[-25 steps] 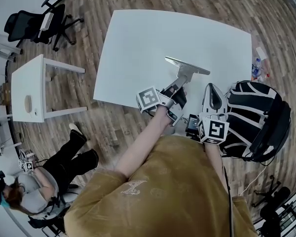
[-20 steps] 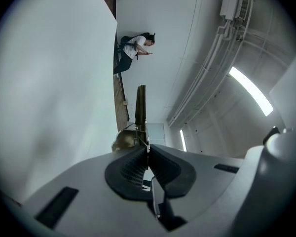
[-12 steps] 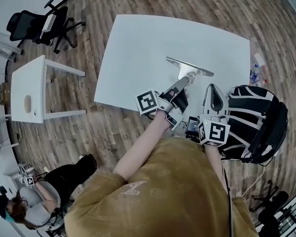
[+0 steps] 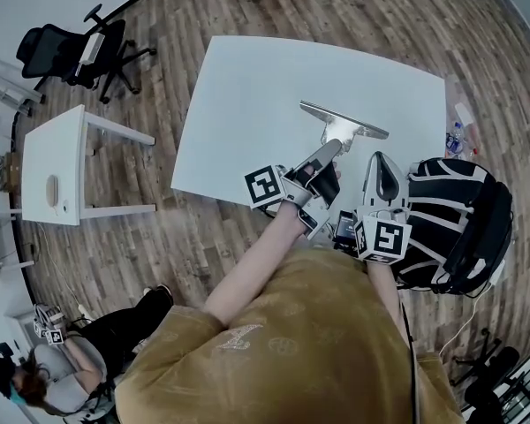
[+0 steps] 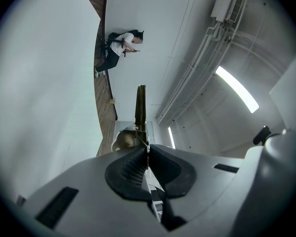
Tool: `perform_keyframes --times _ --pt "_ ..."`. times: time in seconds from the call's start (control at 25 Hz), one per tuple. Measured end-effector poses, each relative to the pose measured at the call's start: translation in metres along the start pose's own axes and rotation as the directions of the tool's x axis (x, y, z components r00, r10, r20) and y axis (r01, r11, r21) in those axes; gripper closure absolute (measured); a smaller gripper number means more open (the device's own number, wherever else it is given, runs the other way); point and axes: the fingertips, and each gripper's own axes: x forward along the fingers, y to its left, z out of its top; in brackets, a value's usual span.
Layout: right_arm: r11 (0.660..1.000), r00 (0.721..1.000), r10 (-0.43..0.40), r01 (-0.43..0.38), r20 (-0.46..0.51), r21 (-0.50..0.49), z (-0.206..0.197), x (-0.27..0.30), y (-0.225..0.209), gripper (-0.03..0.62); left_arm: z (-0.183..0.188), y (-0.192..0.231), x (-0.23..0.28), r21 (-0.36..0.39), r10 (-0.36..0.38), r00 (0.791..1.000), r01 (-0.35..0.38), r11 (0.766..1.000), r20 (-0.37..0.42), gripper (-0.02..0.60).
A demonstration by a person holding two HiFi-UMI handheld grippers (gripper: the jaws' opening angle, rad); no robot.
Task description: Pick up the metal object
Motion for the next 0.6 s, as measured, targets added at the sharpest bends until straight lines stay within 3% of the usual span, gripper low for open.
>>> perform_keyframes --times 0.6 --pt "1.0 1.0 0.002 -0.002 0.027 -0.016 0.0078 0.0041 -0.0021 0.594 0.0021 -0.0111 0.0053 0.015 -0.027 1.0 0.028 1.0 -0.004 0.572"
